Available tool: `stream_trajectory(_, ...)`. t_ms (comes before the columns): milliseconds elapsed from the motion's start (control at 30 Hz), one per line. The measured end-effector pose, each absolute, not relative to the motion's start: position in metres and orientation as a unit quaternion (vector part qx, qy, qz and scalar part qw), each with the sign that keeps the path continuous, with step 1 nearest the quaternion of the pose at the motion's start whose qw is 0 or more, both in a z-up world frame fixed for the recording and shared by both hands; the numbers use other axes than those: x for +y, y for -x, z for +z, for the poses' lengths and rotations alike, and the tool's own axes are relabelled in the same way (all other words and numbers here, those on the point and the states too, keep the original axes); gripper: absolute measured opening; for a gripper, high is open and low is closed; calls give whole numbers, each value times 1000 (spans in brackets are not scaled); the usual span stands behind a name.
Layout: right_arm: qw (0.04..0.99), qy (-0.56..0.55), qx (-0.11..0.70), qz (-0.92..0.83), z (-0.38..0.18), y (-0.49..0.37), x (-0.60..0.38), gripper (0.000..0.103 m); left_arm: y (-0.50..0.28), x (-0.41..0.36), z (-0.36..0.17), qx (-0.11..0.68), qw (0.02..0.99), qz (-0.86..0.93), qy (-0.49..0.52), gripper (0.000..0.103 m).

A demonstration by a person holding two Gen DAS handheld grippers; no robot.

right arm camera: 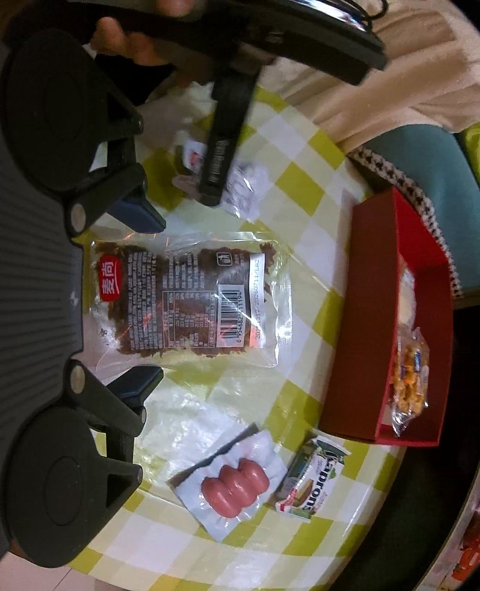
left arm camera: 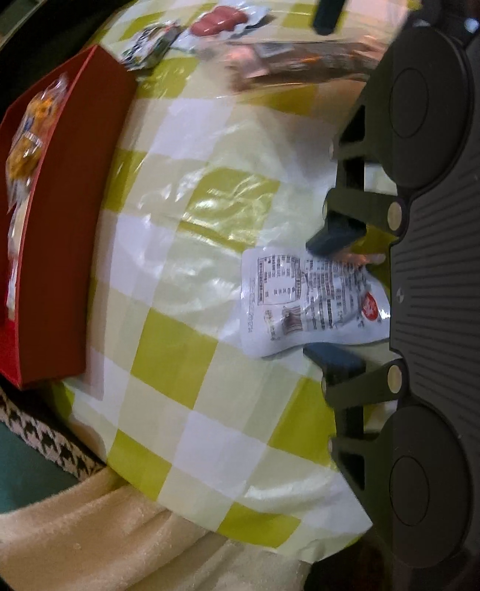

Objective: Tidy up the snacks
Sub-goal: 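Carry the white packet and jerky bag with both tools over the red box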

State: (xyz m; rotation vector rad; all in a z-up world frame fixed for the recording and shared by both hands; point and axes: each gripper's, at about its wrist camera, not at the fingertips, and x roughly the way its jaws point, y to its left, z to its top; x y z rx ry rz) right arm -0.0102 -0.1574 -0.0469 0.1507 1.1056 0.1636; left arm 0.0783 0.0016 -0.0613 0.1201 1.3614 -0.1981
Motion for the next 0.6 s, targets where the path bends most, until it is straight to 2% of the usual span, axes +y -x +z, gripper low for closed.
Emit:
stream_trajectory(67,849,-78,516,79,-43,12,-160,84,-77,4,-61,633,768,-88,-42,56)
stream_trajectory(167,853,-83,510,79,-40,16,-164,84,-75,6,-53,631,771,-81,-31,50)
stream_trajectory(200,853,-84,509,79,-40,17,-165,84,-75,5,-50,629,772,-83,-29,45)
stream_trajectory(267,856,-86,504,79,-37,19,-165,84,-75,4,-43,626,774,-89,-20,43)
stream_trajectory(600,870,-97,478,69,-22,24,-174,84,-57,-27,-39,620,773,-117,-61,42)
